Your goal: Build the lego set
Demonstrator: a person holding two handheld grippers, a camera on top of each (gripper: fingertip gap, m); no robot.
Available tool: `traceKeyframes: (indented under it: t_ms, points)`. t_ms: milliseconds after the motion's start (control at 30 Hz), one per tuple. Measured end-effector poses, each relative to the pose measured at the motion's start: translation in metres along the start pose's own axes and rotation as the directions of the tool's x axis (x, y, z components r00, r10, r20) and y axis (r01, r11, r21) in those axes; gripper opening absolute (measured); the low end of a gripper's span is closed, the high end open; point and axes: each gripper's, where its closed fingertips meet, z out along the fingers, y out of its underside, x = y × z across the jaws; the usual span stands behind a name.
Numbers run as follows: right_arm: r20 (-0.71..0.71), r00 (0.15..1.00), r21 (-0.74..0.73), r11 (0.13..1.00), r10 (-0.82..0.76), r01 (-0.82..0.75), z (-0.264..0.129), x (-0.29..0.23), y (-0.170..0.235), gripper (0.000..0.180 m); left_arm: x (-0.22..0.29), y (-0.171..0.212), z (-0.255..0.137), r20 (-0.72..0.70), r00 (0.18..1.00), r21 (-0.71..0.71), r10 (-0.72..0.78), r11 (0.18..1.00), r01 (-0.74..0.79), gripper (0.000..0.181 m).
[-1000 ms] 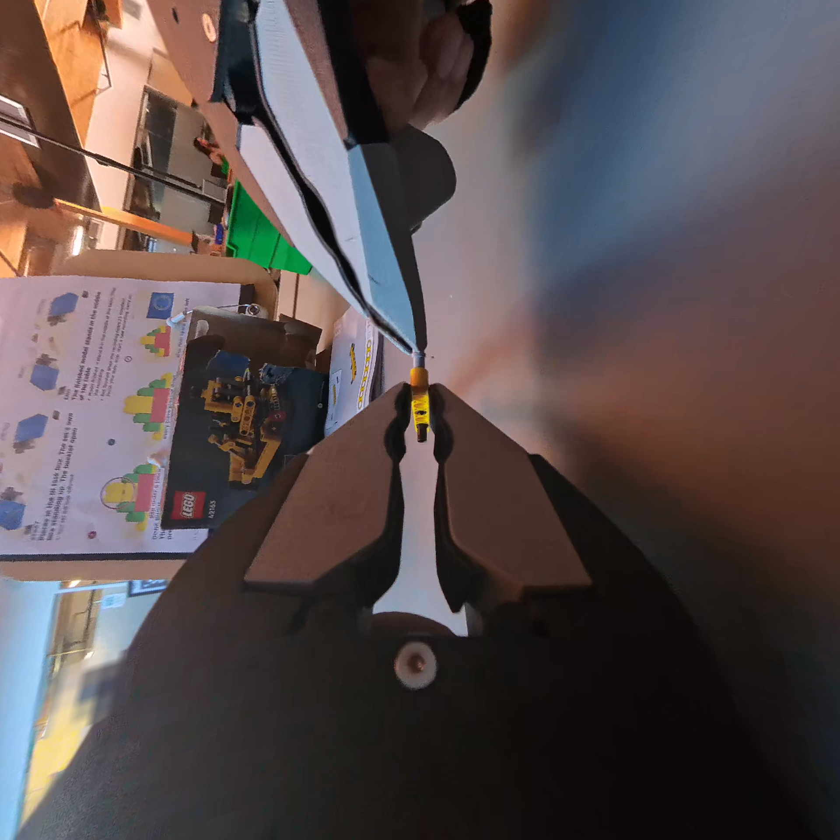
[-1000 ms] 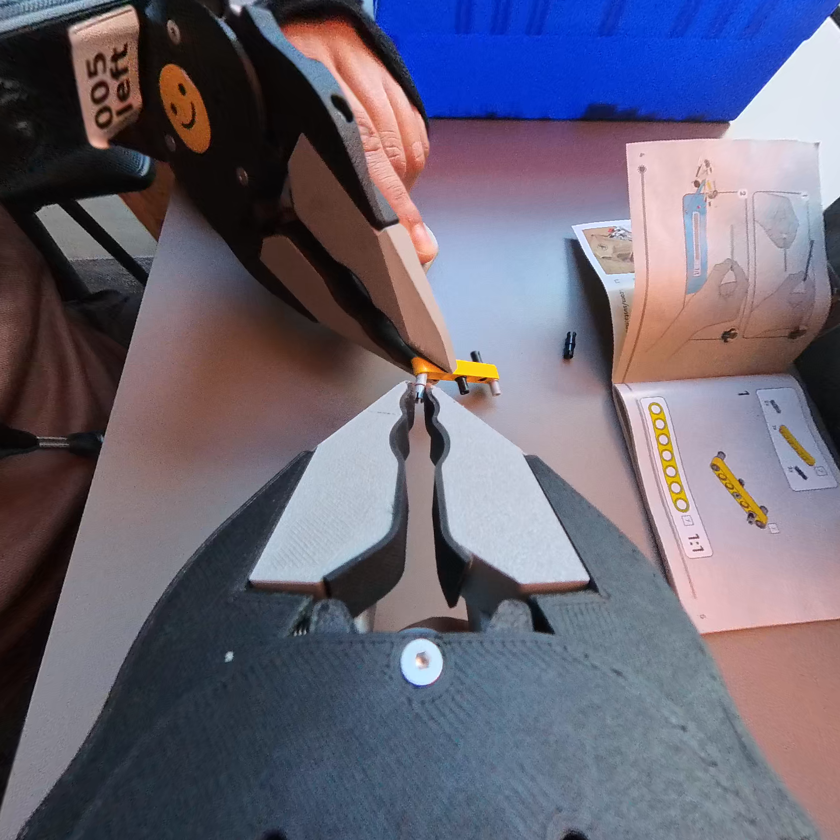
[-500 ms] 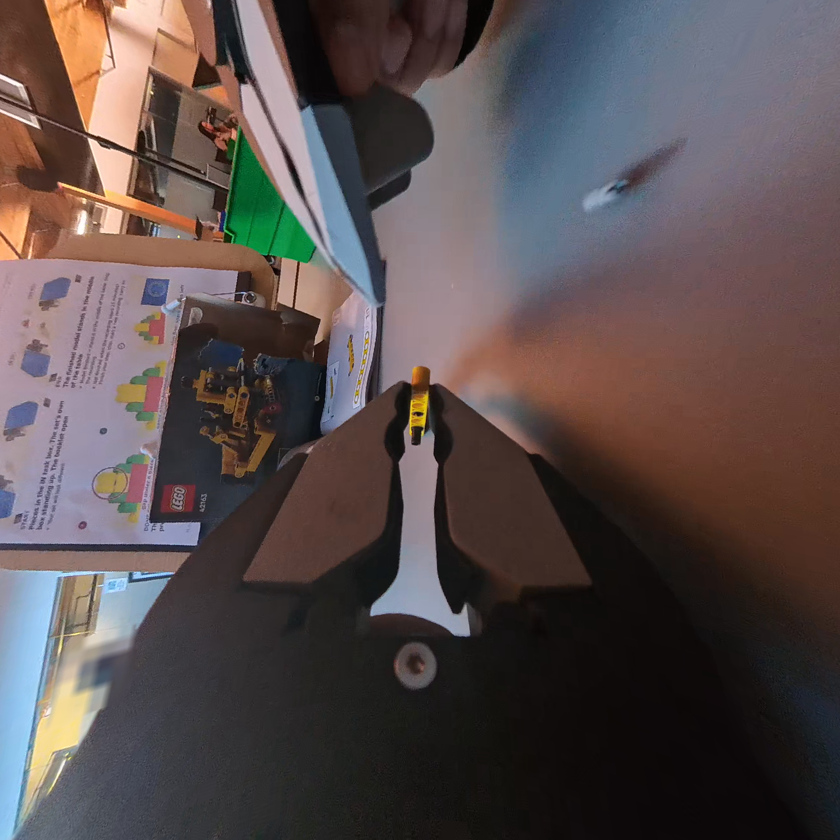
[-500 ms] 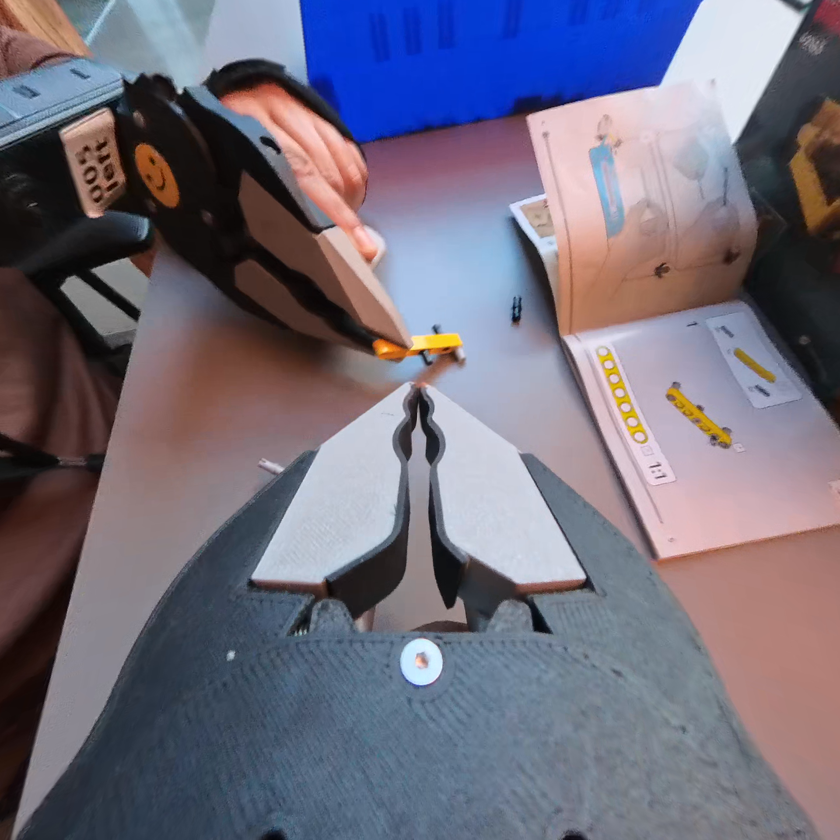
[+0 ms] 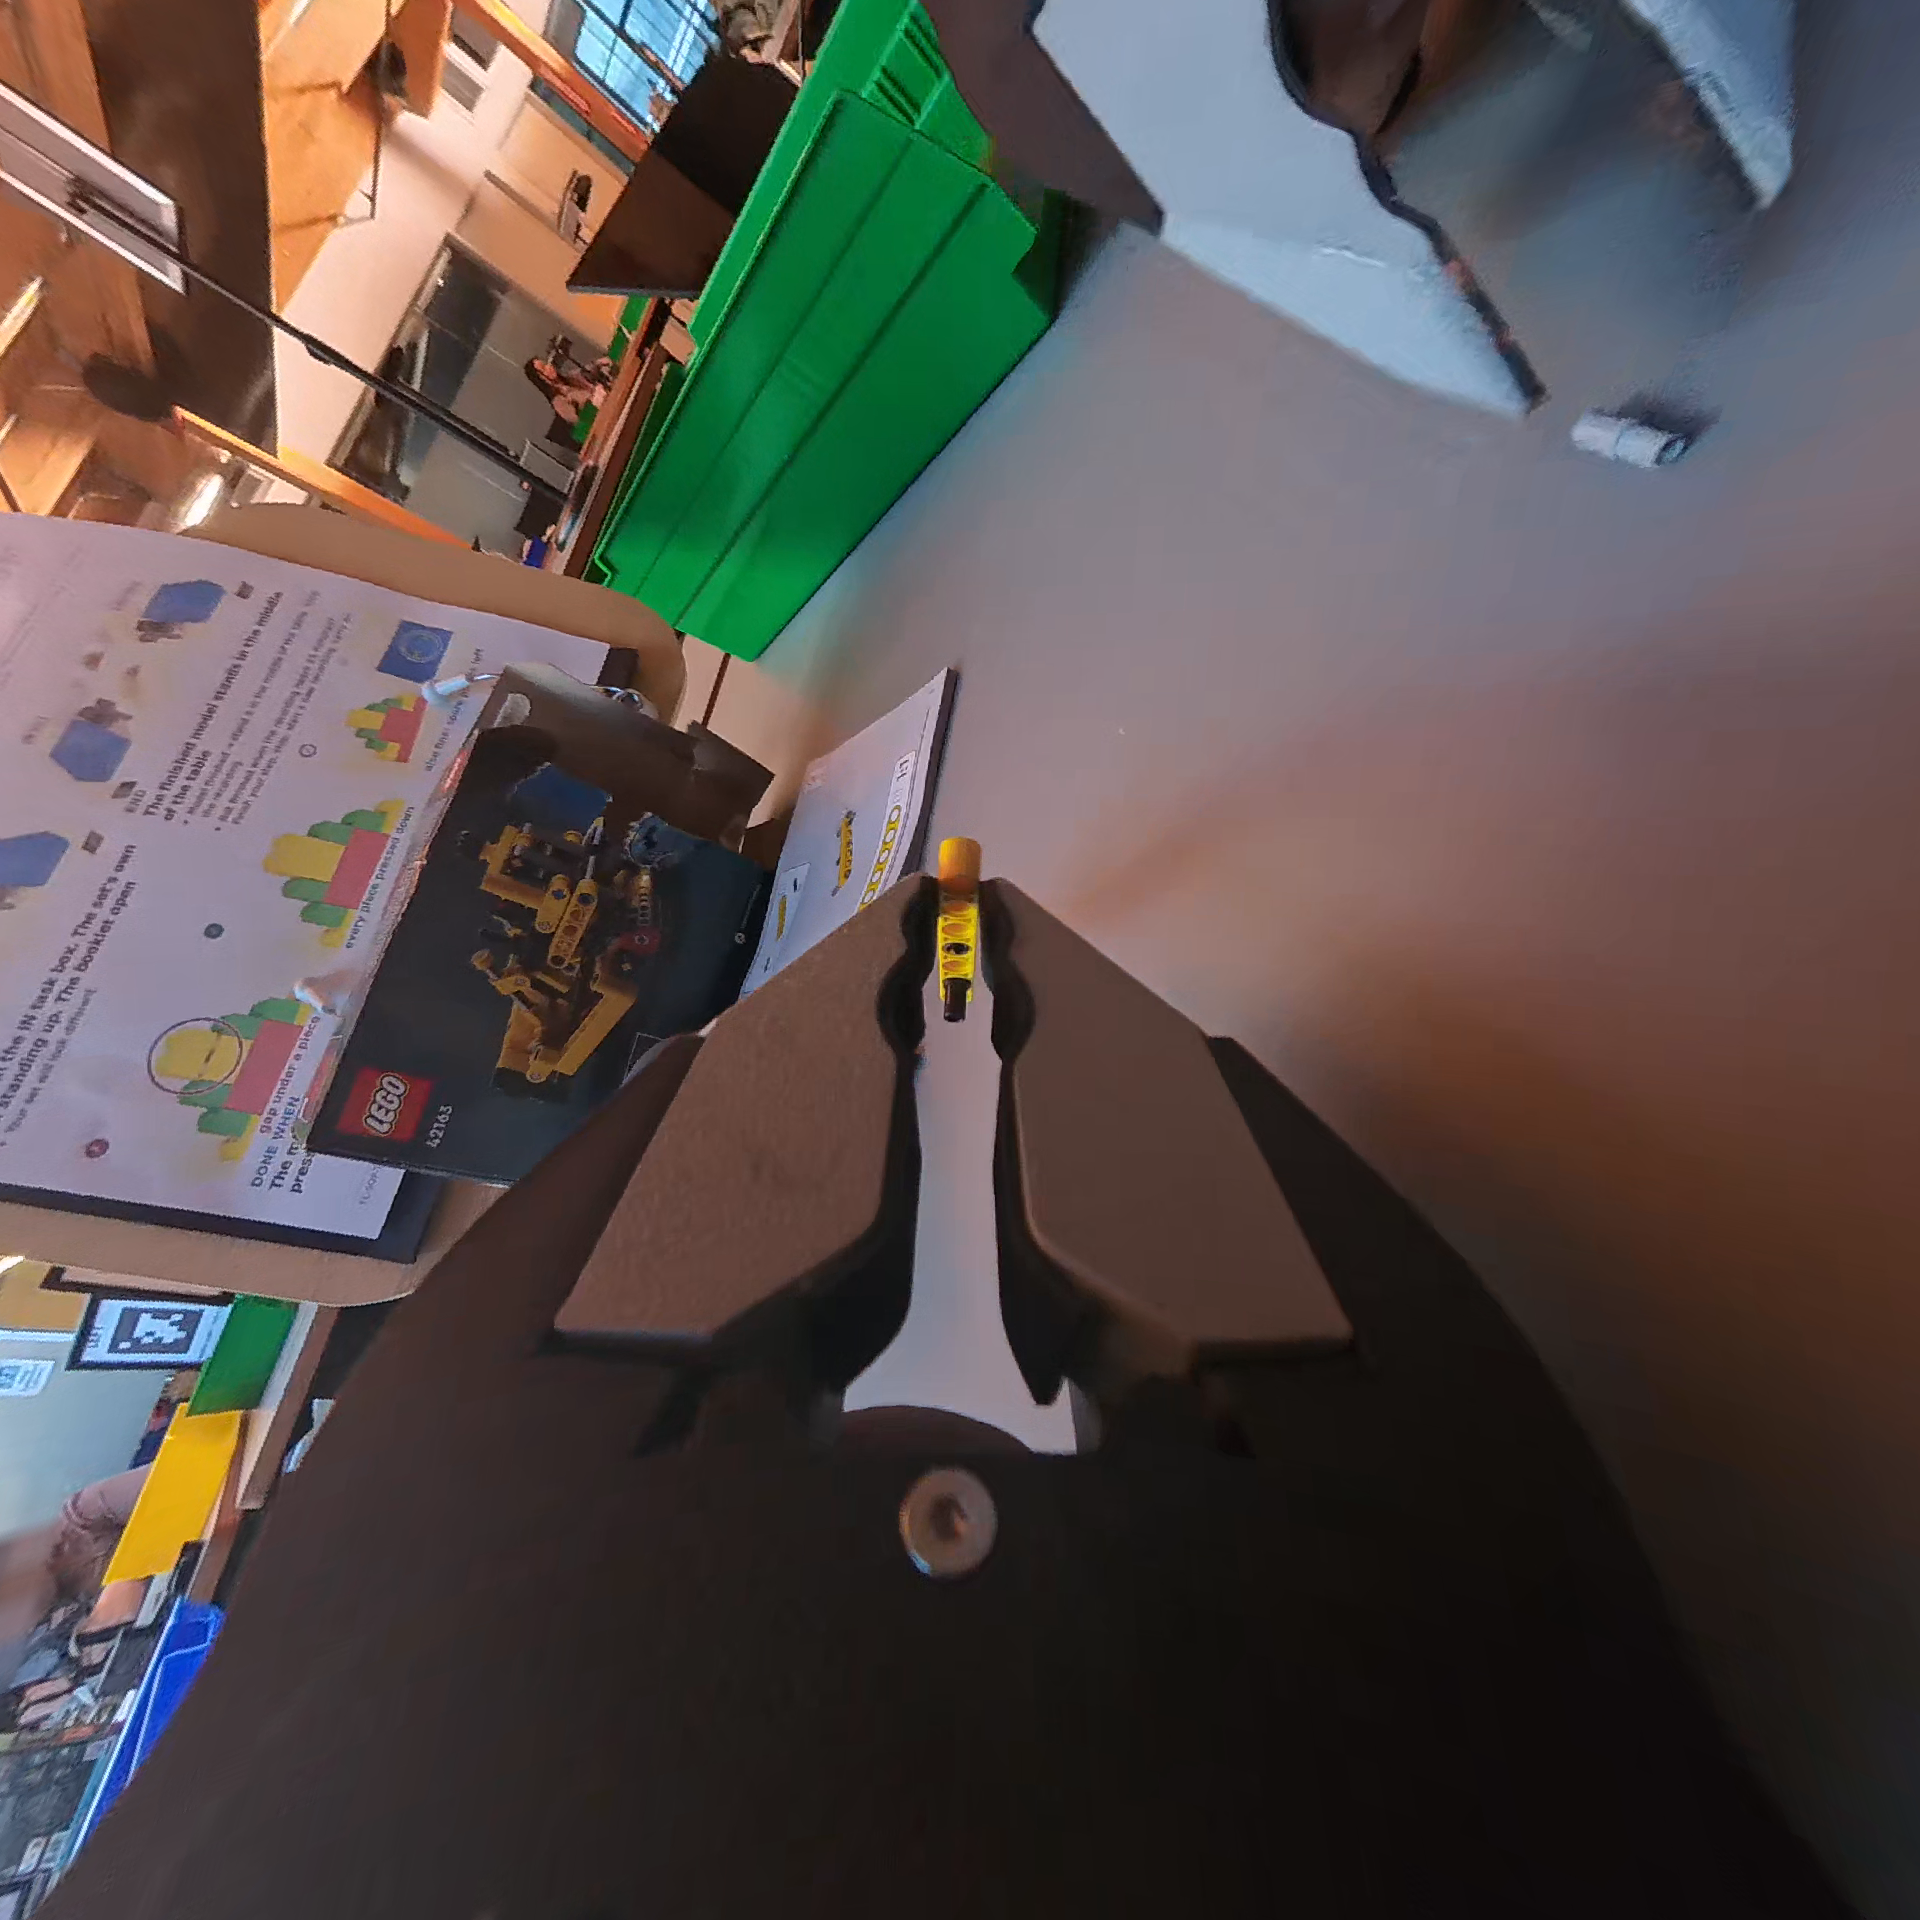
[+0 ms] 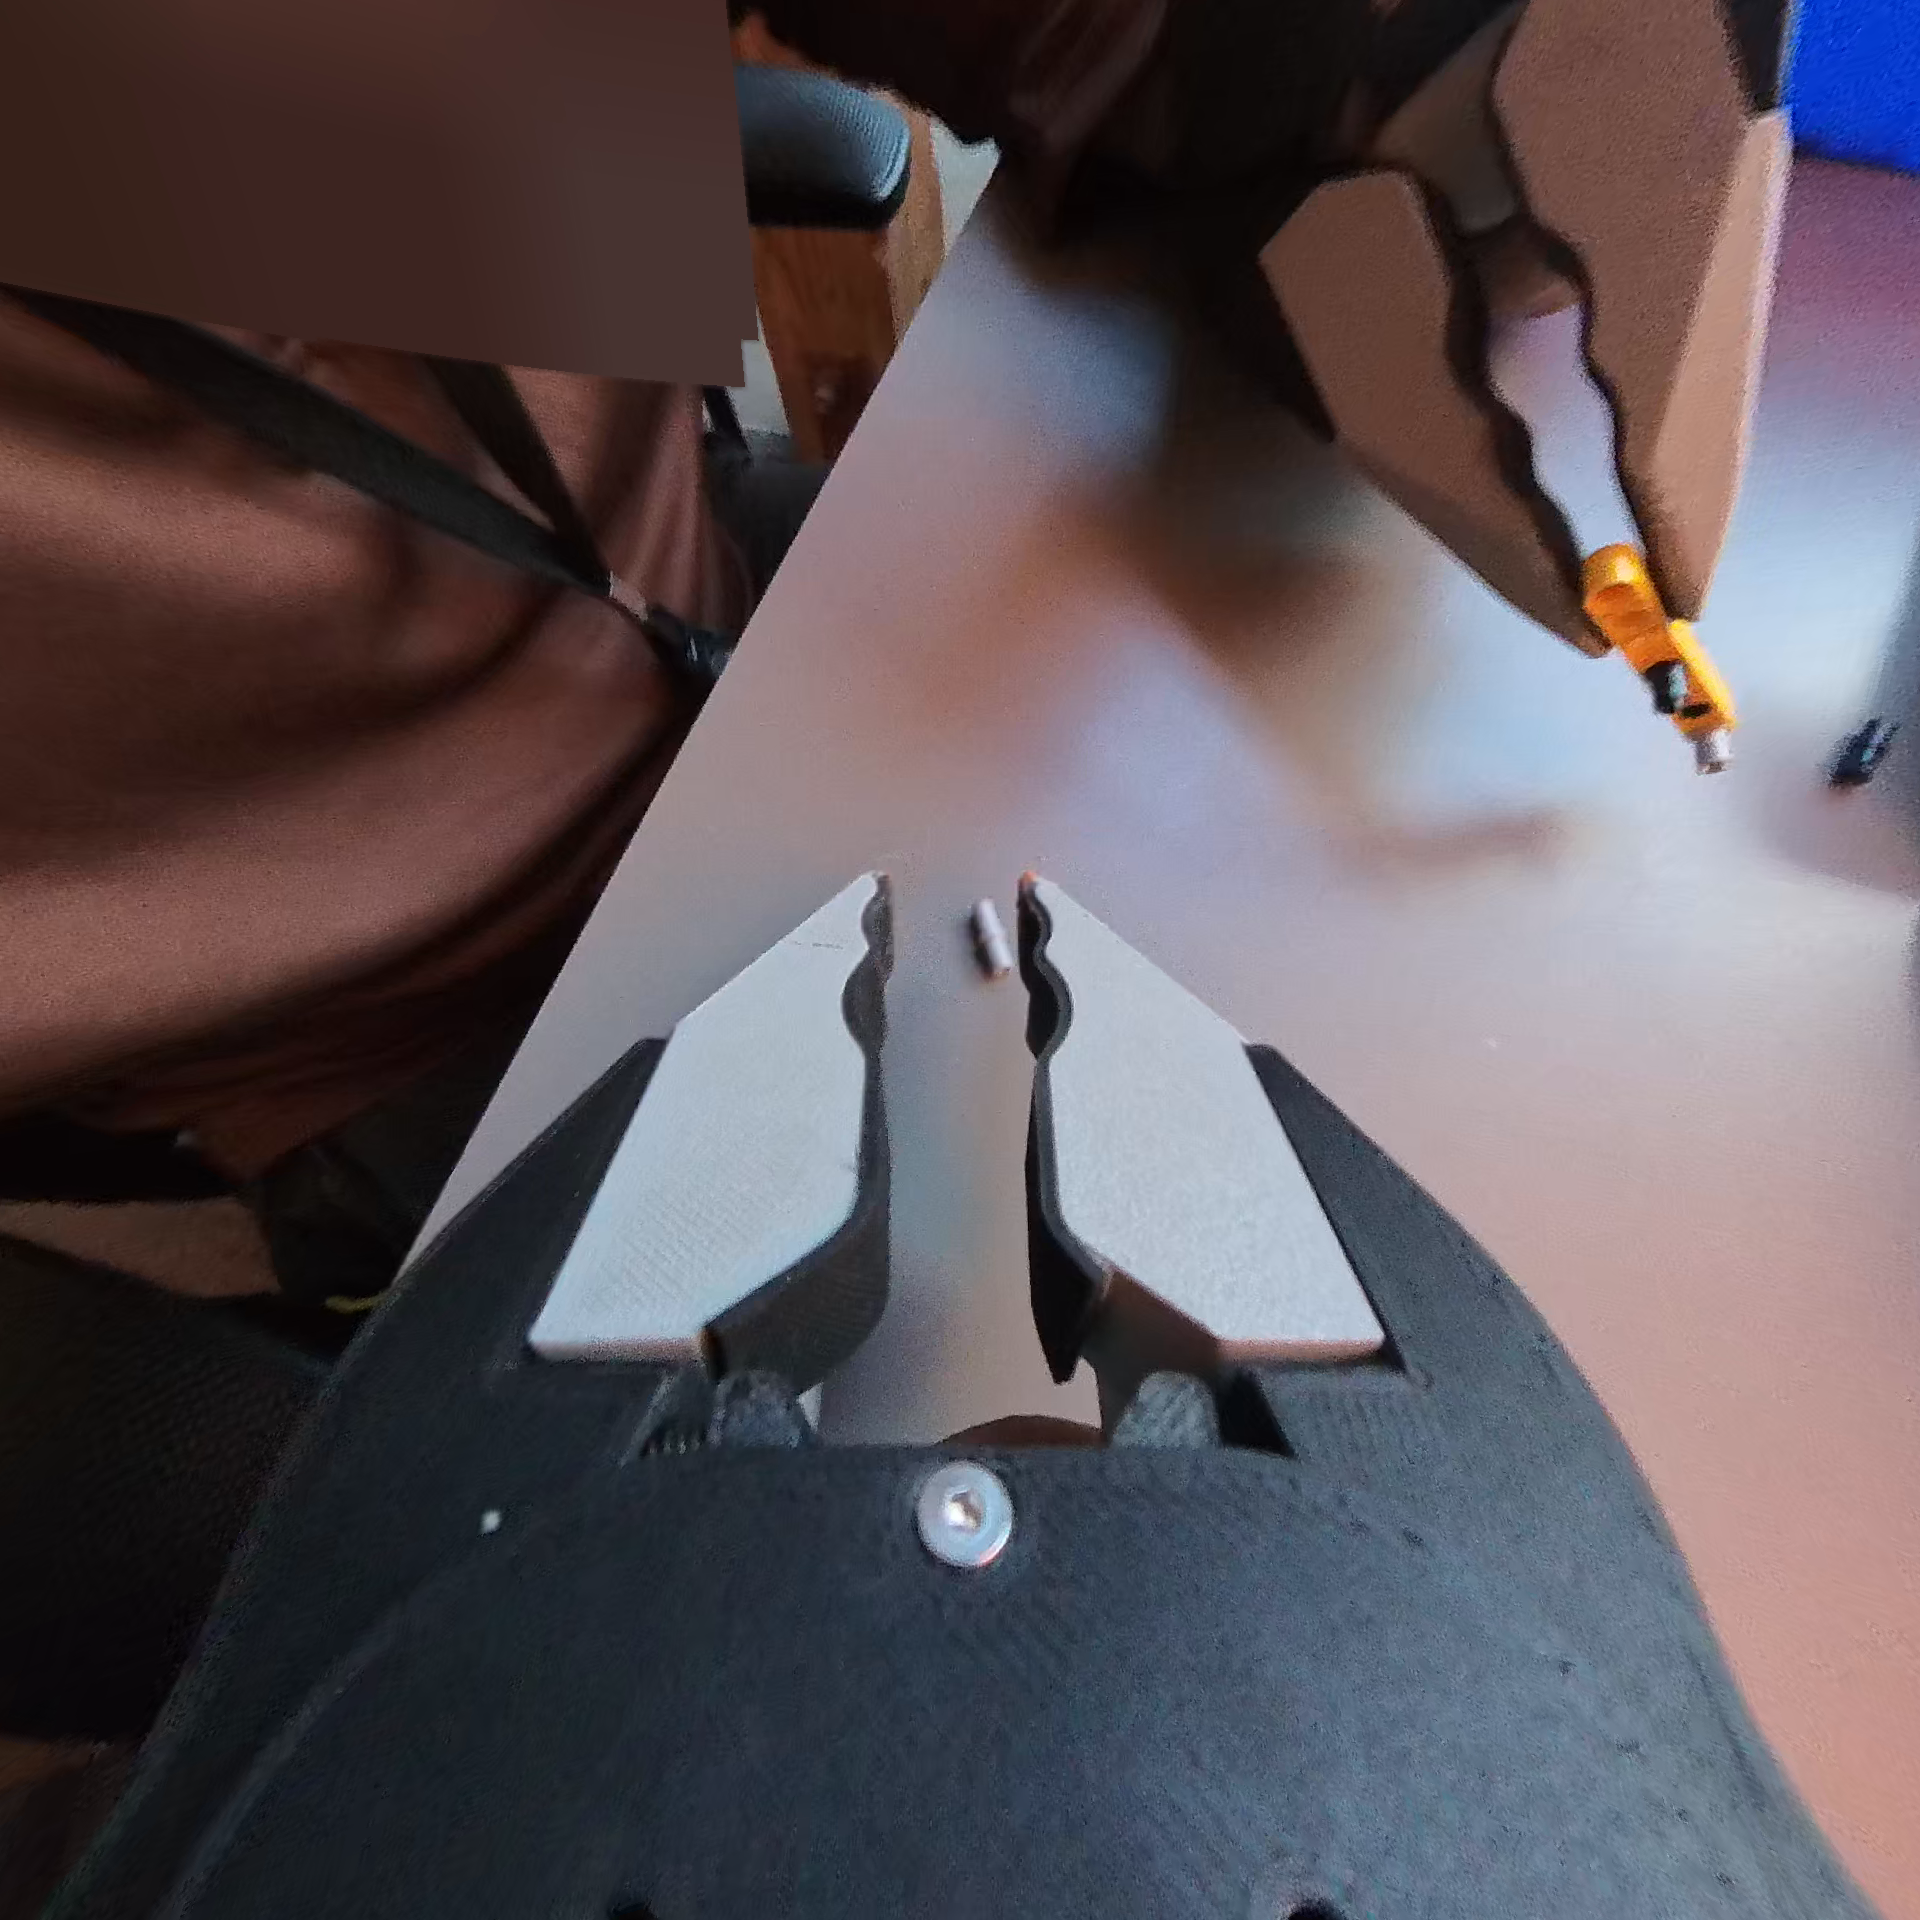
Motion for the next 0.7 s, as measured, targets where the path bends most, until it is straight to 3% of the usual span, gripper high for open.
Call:
traceKeyframes:
  t_ms: [267,367,467,567,700]
  points:
    - [-0.121,0.992,-0.111,0.994,-0.027,0.013,0.012,0.022,0.017,0.002,-0.002,-0.016,-0.001,-0.04,0.993,0.098,-0.109,0.989,0.112,0.005]
    - [-0.189,0.982,-0.02,1.0,0.014,-0.018,0.0,0.035,0.004,0.019,-0.005,-0.027,-0.006,-0.077,0.98,0.173,-0.184,0.966,0.195,0.006]
    - [-0.356,0.928,0.193,0.98,0.108,-0.04,-0.034,0.068,-0.024,0.023,-0.01,-0.043,-0.015,-0.147,0.952,0.271,-0.269,0.915,0.3,0.005]
    - [-0.34,0.919,0.35,0.934,0.2,-0.074,-0.049,0.078,-0.045,0.043,-0.008,-0.059,-0.021,-0.253,0.908,0.328,-0.336,0.852,0.407,0.005]
    - [-0.373,0.922,0.256,0.967,0.108,-0.01,-0.023,0.074,-0.049,0.034,-0.013,-0.065,-0.02,-0.286,0.872,0.346,-0.397,0.806,0.481,0.005]
